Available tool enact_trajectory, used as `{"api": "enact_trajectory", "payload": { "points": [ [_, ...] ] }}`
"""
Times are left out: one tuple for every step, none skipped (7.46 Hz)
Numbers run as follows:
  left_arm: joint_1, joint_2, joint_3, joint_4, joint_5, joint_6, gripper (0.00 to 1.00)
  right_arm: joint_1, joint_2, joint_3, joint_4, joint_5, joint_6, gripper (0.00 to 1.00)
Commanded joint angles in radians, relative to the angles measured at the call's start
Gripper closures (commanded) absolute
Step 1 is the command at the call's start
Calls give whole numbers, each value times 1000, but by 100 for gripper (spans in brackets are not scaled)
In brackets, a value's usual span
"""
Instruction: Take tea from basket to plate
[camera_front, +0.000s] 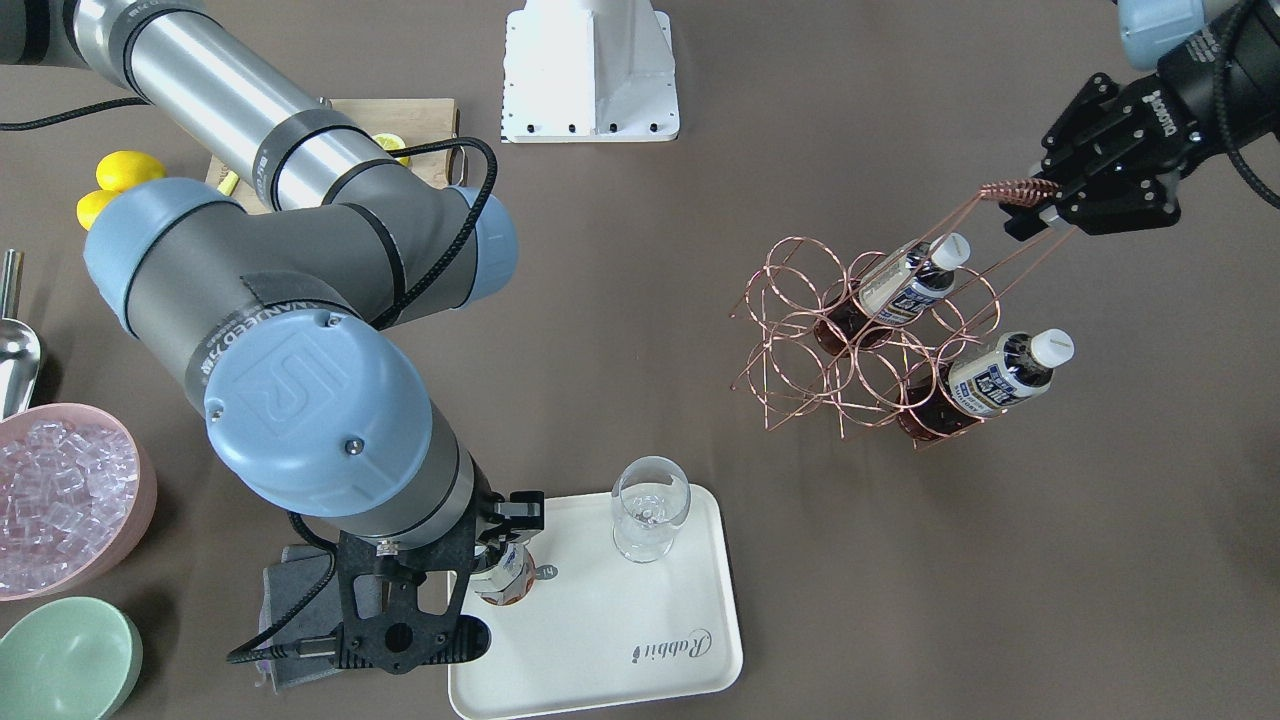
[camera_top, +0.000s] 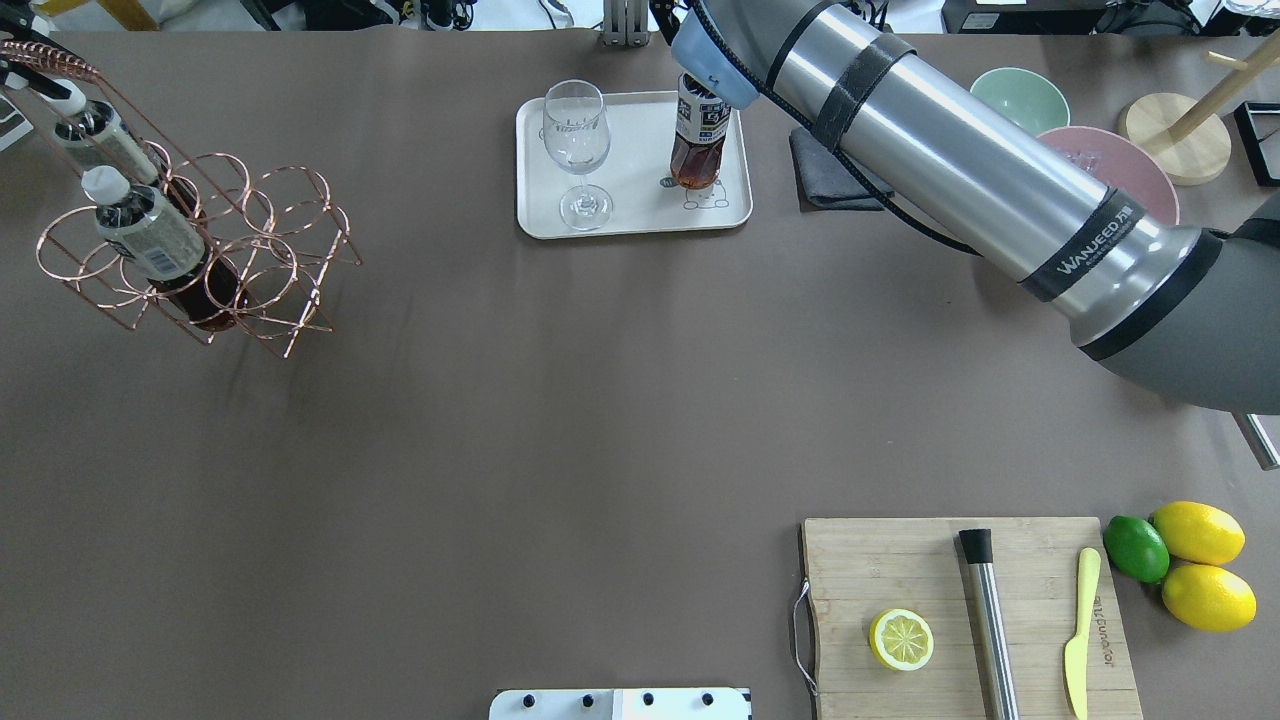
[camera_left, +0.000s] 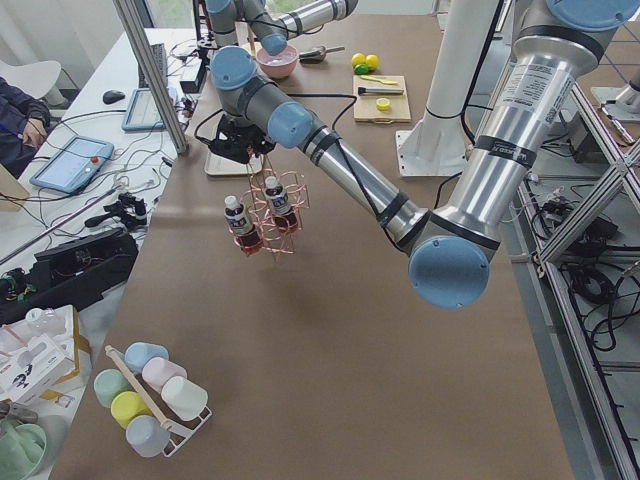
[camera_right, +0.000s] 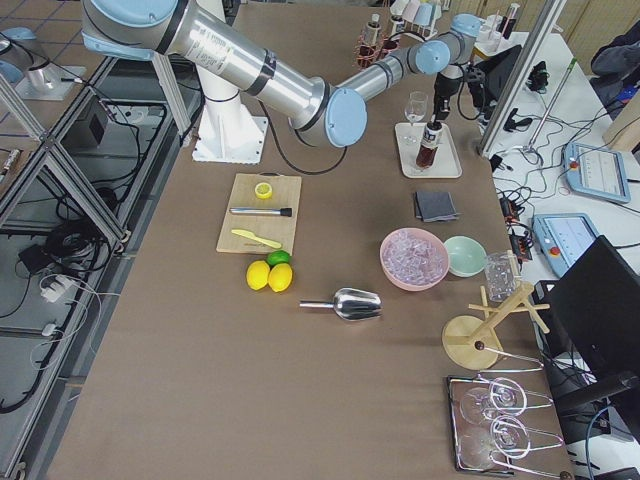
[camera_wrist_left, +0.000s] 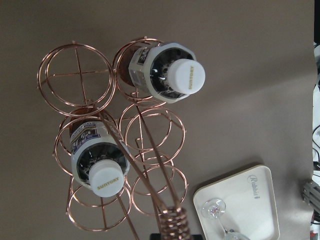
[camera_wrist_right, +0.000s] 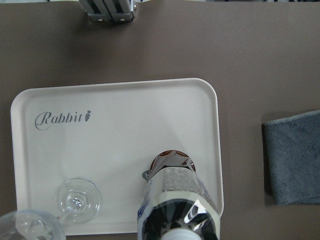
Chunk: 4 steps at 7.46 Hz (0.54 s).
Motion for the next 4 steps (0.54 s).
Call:
{"api": "enact_trajectory", "payload": {
  "points": [
    [-30,-14,43,105,82,167,100,-2,0,-19,28,-5,9,100],
    [-67,-46,99,111,84,204,100,-5,0,-26,51,-7,31,100],
    [-92,-79,158,114,84,237,100,-6,0,-33,57,-7,31,100],
    [-104,-116,213,114,84,262,100,-6,0,-34,57,-7,32,100]
  ]
}}
